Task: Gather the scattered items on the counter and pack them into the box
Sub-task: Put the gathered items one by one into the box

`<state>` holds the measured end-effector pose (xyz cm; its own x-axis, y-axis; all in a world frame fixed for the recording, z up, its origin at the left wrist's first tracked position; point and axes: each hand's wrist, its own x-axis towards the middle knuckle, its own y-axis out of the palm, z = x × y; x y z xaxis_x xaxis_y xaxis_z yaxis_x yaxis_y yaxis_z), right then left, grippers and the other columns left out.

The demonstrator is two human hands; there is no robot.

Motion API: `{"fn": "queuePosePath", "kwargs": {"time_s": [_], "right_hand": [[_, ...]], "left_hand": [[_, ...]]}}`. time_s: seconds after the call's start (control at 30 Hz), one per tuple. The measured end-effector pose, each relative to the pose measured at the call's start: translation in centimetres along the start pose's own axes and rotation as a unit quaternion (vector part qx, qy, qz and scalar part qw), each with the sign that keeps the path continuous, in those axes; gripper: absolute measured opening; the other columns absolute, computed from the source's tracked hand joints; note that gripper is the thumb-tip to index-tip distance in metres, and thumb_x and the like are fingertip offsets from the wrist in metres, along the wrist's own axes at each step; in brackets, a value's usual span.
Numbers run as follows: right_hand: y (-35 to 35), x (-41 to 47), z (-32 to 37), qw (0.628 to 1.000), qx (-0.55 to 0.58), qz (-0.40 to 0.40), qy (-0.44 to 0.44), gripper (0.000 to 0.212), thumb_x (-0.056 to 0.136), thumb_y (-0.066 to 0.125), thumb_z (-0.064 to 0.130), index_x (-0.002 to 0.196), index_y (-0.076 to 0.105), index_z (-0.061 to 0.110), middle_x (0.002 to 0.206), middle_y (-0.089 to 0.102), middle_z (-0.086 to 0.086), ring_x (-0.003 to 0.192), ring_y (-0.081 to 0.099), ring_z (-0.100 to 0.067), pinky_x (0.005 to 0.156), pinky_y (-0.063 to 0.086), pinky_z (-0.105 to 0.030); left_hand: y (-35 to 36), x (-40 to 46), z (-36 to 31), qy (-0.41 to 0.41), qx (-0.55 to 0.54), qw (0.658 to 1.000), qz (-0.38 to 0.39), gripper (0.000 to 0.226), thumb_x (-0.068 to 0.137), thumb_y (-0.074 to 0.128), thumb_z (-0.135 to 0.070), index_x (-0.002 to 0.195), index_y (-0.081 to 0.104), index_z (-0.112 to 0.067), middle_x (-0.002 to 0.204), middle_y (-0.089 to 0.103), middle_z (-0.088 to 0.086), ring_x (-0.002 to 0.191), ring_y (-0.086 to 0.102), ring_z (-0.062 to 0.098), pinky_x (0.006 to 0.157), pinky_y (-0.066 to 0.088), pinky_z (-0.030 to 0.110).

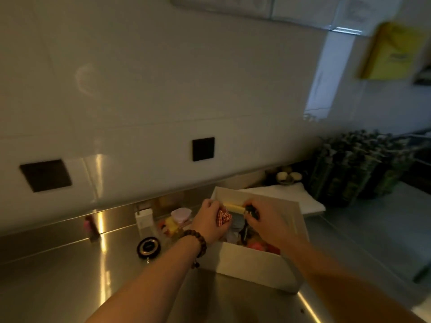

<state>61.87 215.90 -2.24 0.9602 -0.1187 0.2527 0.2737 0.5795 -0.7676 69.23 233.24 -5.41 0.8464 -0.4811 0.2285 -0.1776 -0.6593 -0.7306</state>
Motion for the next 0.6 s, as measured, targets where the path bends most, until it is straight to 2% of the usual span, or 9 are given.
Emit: {"fn": "queuePosePath", "kwargs": {"time_s": [0.17, 0.37, 0.43, 0.53, 0.6], "right_hand": [[1.0, -2.0, -2.9, 0.996, 0.012, 0.035, 0.079, 0.031, 0.087, 0.064, 0.017, 0.117, 0.058, 0.023, 0.117, 0.058, 0.002, 0.105, 0.057, -0.014, 0.091, 0.051, -0.033], [2.5, -2.3, -3.5, 0.994, 0.055, 0.060, 0.070, 0.042, 0.083, 0.067, 0.010, 0.122, 0.058, 0.020, 0.120, 0.057, -0.004, 0.108, 0.058, -0.017, 0.090, 0.053, -0.037], [3.0, -2.1, -3.5, 0.995, 0.050, 0.057, 0.065, 0.047, 0.080, 0.070, 0.012, 0.125, 0.056, 0.021, 0.122, 0.056, -0.004, 0.111, 0.057, -0.018, 0.094, 0.051, -0.037], [3.4, -1.6, -3.4, 0.996, 0.040, 0.037, 0.069, 0.054, 0.080, 0.070, 0.017, 0.129, 0.051, 0.027, 0.125, 0.051, -0.002, 0.116, 0.051, -0.018, 0.101, 0.045, -0.040], [3.7, -1.1, -3.2, 0.998, 0.022, 0.029, 0.057, 0.054, 0.081, 0.070, 0.024, 0.131, 0.048, 0.031, 0.126, 0.048, 0.000, 0.119, 0.045, -0.017, 0.104, 0.040, -0.036]], "left_hand": [[2.3, 0.5, 0.7, -0.003, 0.077, 0.996, 0.045, 0.040, 0.081, 0.065, -0.038, 0.115, 0.050, -0.023, 0.122, 0.041, -0.003, 0.106, 0.050, 0.017, 0.085, 0.041, 0.025], [2.6, 0.2, 1.7, 0.031, 0.067, 0.997, 0.037, 0.040, 0.084, 0.061, -0.033, 0.121, 0.052, -0.020, 0.130, 0.044, -0.003, 0.108, 0.050, 0.013, 0.088, 0.039, 0.020], [2.5, 0.0, 1.9, 0.044, 0.051, 0.997, 0.032, 0.047, 0.084, 0.062, -0.035, 0.126, 0.049, -0.022, 0.132, 0.044, -0.004, 0.111, 0.048, 0.012, 0.090, 0.035, 0.017], [1.8, -0.4, 2.3, 0.060, 0.043, 0.997, 0.008, 0.053, 0.084, 0.061, -0.039, 0.131, 0.044, -0.023, 0.131, 0.045, -0.003, 0.119, 0.045, 0.014, 0.099, 0.033, 0.021], [1.1, -0.9, 2.9, 0.051, 0.034, 0.998, -0.020, 0.052, 0.085, 0.057, -0.044, 0.131, 0.043, -0.023, 0.130, 0.047, 0.000, 0.121, 0.044, 0.019, 0.099, 0.030, 0.022]]}}
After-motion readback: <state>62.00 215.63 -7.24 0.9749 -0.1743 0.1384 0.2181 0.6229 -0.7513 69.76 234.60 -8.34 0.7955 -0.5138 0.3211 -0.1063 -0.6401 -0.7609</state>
